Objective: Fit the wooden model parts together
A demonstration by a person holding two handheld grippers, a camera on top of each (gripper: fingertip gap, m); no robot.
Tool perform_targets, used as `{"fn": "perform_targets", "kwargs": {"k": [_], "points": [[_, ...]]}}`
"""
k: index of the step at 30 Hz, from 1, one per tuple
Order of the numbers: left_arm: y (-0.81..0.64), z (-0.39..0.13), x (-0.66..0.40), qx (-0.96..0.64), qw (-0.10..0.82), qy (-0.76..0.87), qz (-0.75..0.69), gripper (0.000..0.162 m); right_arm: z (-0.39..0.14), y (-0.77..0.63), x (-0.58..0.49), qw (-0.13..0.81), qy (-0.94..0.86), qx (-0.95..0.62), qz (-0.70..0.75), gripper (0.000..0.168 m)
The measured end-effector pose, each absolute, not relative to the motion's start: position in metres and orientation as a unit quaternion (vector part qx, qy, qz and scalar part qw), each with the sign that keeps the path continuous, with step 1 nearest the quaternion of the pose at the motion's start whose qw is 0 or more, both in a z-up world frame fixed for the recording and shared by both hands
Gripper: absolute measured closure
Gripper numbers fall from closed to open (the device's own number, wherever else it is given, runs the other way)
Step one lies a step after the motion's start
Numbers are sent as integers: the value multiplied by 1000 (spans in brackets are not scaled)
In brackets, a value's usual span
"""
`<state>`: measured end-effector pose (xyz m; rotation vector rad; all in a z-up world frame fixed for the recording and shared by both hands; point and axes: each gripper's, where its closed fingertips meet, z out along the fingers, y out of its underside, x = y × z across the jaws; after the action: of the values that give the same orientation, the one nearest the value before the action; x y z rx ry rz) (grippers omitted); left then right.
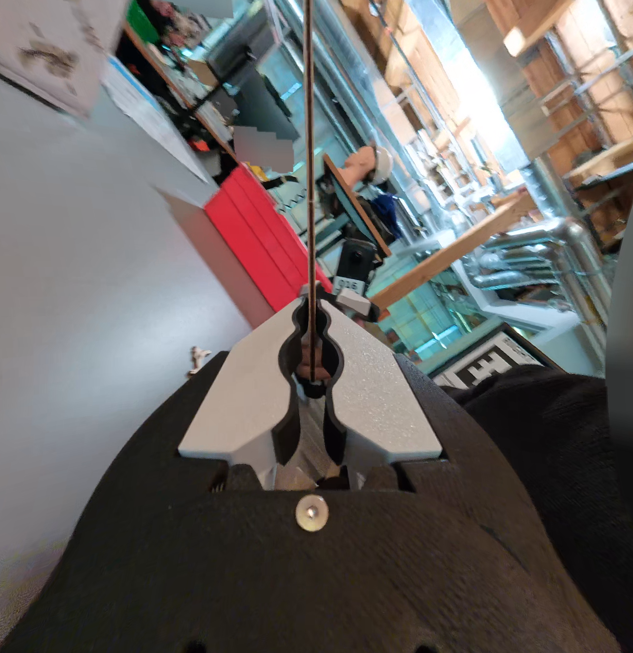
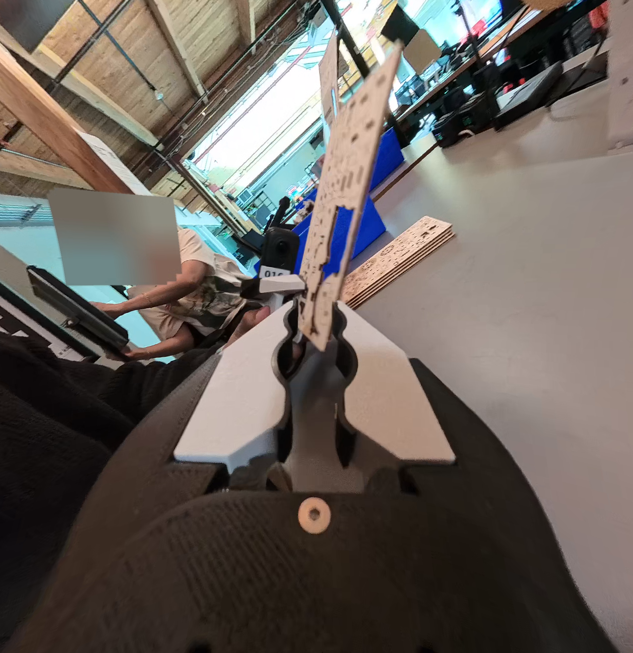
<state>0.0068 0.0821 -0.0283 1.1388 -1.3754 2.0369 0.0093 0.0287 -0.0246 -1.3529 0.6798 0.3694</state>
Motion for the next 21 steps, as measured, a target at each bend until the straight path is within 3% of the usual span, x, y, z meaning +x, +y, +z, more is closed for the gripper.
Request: {"fn": "perform_targets", "kwargs": {"k": [11, 21], "points": [[139, -90, 48, 589, 144, -492, 624, 161, -35, 30, 11, 694, 305, -636, 142, 151], [151, -106, 50, 603, 99, -550, 569, 150, -39, 27, 15, 692, 318, -633, 142, 152]]}}
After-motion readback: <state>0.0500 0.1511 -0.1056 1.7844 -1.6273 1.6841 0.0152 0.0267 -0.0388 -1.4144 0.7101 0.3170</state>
